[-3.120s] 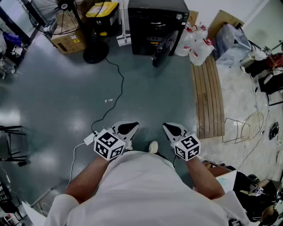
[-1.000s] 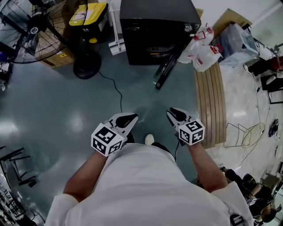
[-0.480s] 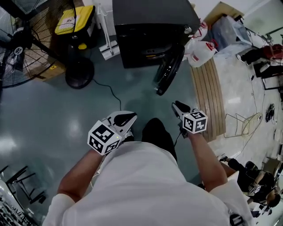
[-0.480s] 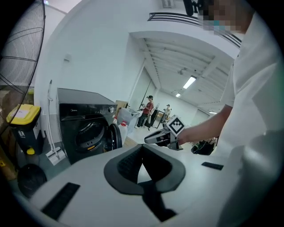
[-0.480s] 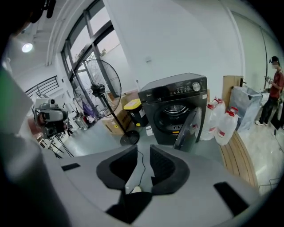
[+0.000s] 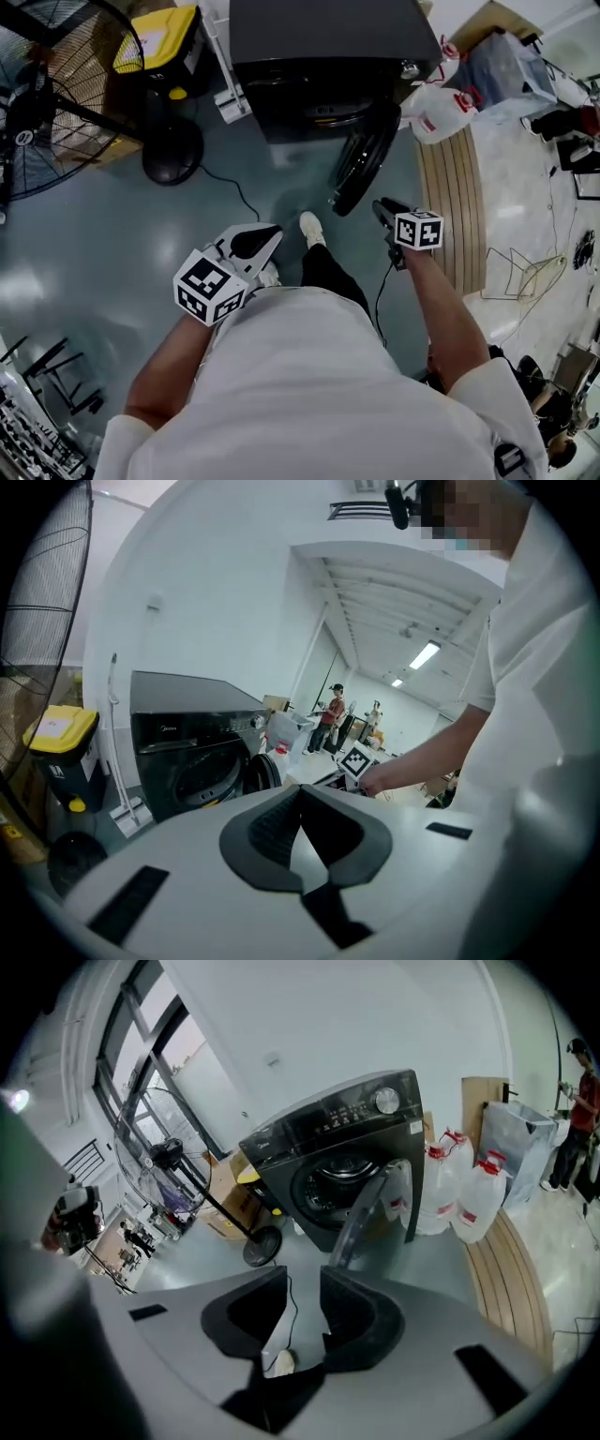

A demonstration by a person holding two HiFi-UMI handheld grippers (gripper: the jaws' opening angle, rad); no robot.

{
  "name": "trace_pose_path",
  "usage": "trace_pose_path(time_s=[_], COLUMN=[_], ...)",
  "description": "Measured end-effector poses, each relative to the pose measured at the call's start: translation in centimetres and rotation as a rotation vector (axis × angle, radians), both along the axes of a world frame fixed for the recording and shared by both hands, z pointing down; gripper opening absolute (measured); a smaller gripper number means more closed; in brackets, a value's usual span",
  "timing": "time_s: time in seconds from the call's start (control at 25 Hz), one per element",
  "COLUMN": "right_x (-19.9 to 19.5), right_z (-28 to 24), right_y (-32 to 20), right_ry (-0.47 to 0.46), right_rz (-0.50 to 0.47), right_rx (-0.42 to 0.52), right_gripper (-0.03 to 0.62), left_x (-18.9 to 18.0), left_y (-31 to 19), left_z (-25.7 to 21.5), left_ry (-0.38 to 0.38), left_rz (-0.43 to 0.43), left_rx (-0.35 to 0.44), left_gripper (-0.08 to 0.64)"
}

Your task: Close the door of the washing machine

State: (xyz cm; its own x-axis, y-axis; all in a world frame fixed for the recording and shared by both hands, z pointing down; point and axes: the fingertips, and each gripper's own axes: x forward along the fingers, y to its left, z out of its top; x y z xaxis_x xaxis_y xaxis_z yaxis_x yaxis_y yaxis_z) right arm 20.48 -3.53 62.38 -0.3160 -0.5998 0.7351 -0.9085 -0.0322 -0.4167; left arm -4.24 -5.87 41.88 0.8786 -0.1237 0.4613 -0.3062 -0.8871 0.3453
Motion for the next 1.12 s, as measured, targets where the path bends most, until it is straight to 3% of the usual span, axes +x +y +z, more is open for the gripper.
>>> trace_pose_path(time_s=[0.36,0.6,1.12], right_x=[4.8,5.0,4.6], right_z=[5.6,7.7,9.0], right_y=[-5.6,-7.6,-8.5], right_ry=[-0.155,-0.219,-0.299], right_rz=[0.061,0.057,0.099], right_rx=[-0.081,-0.126,-0.182], right_gripper=[0.141,0.161,0.140], left_x=[5.1,6.8,7.5], left_y=[-5.0,-7.0,-9.1], left_z=[0.3,0.5,0.5], left_ry=[-0.043,-0.055,-0.064], left_rz=[-0.053,-0.089,-0.144], left_rx=[0.001,0.003,0.001], left_gripper=[0.017,0.017,0.017])
